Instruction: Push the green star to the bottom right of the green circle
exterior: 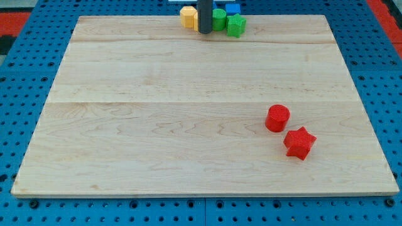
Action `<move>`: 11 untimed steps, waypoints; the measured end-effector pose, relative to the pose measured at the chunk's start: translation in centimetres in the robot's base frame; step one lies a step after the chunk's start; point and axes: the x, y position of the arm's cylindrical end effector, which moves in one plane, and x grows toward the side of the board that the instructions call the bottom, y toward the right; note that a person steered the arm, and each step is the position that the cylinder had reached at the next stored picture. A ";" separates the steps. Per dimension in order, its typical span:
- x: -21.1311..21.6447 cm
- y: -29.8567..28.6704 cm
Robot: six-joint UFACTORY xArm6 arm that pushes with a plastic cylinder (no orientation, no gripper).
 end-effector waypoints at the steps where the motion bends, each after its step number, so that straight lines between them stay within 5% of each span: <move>1: 4.2 2.9; 2: 1.1 11.2; 3: -5.5 12.4; 6: -3.6 3.8; 11: 0.7 4.8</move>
